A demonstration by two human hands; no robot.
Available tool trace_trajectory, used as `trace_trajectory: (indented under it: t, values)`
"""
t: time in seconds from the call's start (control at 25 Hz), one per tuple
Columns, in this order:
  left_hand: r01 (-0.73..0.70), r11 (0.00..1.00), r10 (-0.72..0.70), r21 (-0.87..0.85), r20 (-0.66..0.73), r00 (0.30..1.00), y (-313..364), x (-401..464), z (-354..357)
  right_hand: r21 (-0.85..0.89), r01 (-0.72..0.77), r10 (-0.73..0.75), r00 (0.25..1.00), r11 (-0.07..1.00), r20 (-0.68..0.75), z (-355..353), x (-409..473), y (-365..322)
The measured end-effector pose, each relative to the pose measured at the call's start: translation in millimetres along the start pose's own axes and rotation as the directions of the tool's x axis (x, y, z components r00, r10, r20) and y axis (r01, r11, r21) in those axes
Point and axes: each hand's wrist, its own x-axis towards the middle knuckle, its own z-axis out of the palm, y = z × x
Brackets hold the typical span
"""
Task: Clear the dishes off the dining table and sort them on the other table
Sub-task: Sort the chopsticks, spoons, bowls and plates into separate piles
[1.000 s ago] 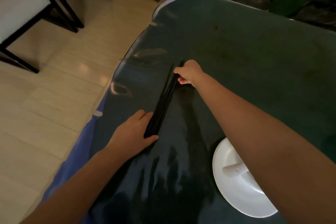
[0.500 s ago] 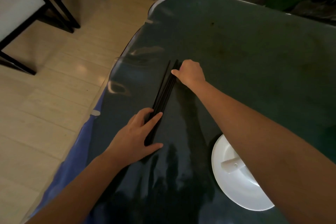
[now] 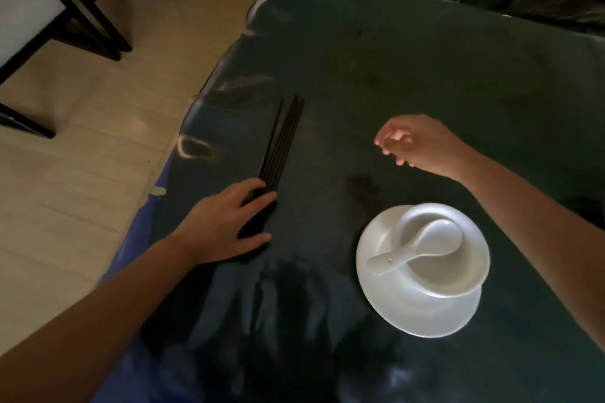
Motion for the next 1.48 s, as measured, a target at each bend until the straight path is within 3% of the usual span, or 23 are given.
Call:
trace_trajectory:
  t: [0.12, 0.2, 0.32, 0.36, 0.44, 0.8, 0.96, 1.04, 1.16, 1.28, 1.4, 1.48]
  values:
    - [0.108, 0.989, -0.125, -0.105, -0.163, 0.979, 44, 23, -14, -0.082, -0.006, 0.009, 0.999, 0.997, 0.033, -10, -50, 28]
    - [0.213, 0.925, -0.270, -0.315, -0.149, 0.951, 89, 40, -20, -0.127, 0.002, -0.002, 1.000, 0.992, -0.002, -11, -80, 44]
    - [0.475, 0.600, -0.485, -0.643, 0.179, 0.856, 142, 58, -19, -0.202, 0.066, -0.081, 0.995, 0.977, -0.065, -6, -115, 60]
    - [0.540, 0.503, -0.489, -0.674, 0.294, 0.821, 151, 61, -16, -0.252, 0.088, -0.116, 0.988, 0.964, -0.099, -2, -122, 65]
    - [0.616, 0.432, -0.437, -0.659, 0.445, 0.782, 160, 65, -12, -0.320, 0.097, -0.153, 0.976, 0.942, -0.154, 7, -132, 74]
    - [0.583, 0.340, -0.355, -0.738, 0.474, 0.806, 175, 59, -19, -0.102, 0.041, -0.059, 0.981, 0.994, -0.184, 28, -133, 84]
    - [0.541, 0.242, -0.382, -0.805, 0.434, 0.816, 176, 54, -22, -0.067, 0.022, -0.042, 0.947, 0.998, -0.318, 22, -134, 76]
    - [0.519, 0.183, -0.402, -0.835, 0.418, 0.814, 174, 52, -25, 0.077, -0.063, 0.088, 0.923, 0.995, -0.375, 14, -135, 68]
    - [0.476, 0.121, -0.467, -0.871, 0.373, 0.802, 170, 54, -30, 0.361, -0.139, 0.251, 0.925, 0.922, -0.285, -4, -124, 52]
    - [0.433, 0.009, -0.558, -0.901, 0.355, 0.750, 161, 60, -34, 0.477, -0.159, 0.276, 0.944, 0.864, -0.184, -17, -87, 32]
    - [0.439, -0.095, -0.665, -0.894, 0.385, 0.640, 146, 68, -26, 0.511, -0.194, 0.273, 0.958, 0.837, -0.084, -12, -35, 14]
    - [0.472, -0.113, -0.712, -0.874, 0.403, 0.575, 132, 75, -14, 0.478, -0.188, 0.246, 0.967, 0.858, -0.061, 2, 0, 4]
